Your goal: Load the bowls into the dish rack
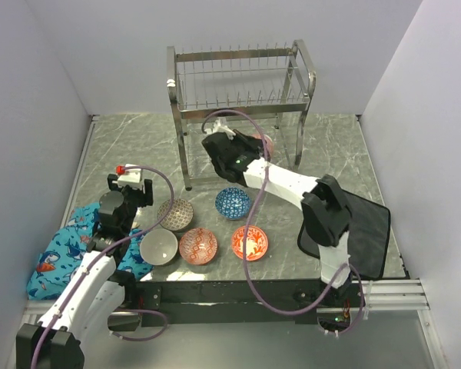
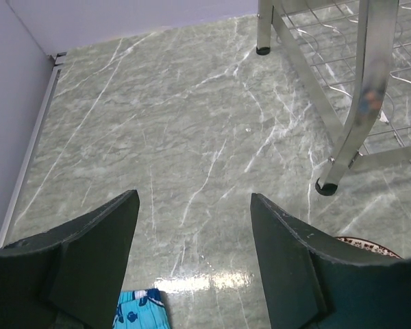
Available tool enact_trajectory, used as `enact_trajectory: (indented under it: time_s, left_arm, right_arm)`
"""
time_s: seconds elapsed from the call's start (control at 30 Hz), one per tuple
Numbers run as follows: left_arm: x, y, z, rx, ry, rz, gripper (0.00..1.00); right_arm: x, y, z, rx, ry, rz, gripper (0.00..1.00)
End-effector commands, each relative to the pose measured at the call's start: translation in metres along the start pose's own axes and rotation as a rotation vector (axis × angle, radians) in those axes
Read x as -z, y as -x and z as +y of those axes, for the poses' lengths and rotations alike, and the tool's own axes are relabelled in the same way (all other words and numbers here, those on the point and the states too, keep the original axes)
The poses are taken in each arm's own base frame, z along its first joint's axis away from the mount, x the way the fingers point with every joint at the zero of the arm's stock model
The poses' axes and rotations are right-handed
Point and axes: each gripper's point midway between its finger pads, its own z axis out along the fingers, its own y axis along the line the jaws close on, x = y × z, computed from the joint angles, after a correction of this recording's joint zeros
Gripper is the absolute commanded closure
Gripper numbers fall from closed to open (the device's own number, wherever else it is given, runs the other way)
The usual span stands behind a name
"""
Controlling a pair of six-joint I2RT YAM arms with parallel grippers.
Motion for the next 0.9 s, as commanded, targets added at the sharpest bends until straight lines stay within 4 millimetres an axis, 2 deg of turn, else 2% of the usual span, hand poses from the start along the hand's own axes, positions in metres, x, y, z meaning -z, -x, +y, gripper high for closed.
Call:
enact_trajectory:
  time_s: [0.0, 0.2, 0.23, 0.3, 0.33, 0.4, 0.43, 0.73, 0.87]
  left_arm:
    - [-0.001, 0.017, 0.001, -0.015, -0.005, -0.07, 0.27]
    - [0.0, 0.017, 0.003, -0.015, -0.003, -0.077, 0.27]
    - [0.0, 0.017, 0.003, -0.016, -0.001, -0.078, 0.26]
    - [0.001, 0.018, 0.005, -0.017, 0.005, -0.088, 0.26]
    - [0.001, 0.019, 0.005, -0.018, 0.008, -0.095, 0.25]
    - [0.002, 0.02, 0.006, -0.018, 0.009, -0.106, 0.24]
    - [0.002, 0.019, 0.006, -0.021, 0.008, -0.108, 0.24]
    - [0.001, 0.016, 0.004, -0.02, -0.001, -0.098, 0.23]
    - [-0.001, 0.01, 0.001, -0.019, -0.013, -0.077, 0.23]
  right_arm:
    - [-0.015, 0.018, -0.044, -0.099, -0.161, 0.065, 1.0]
    - [-0.043, 0.023, -0.046, -0.085, -0.223, 0.106, 1.0]
    - [-0.048, 0.02, -0.04, -0.066, -0.226, 0.113, 1.0]
    - [-0.05, 0.024, -0.042, -0.082, -0.254, 0.106, 1.0]
    - [-0.053, 0.022, -0.036, -0.064, -0.257, 0.109, 1.0]
    - [-0.056, 0.024, -0.037, -0.08, -0.283, 0.106, 1.0]
    - [-0.06, 0.024, -0.029, -0.066, -0.287, 0.116, 1.0]
    - [-0.087, 0.026, -0.015, -0.061, -0.361, 0.191, 1.0]
    - [-0.091, 0.029, -0.021, -0.088, -0.387, 0.221, 1.0]
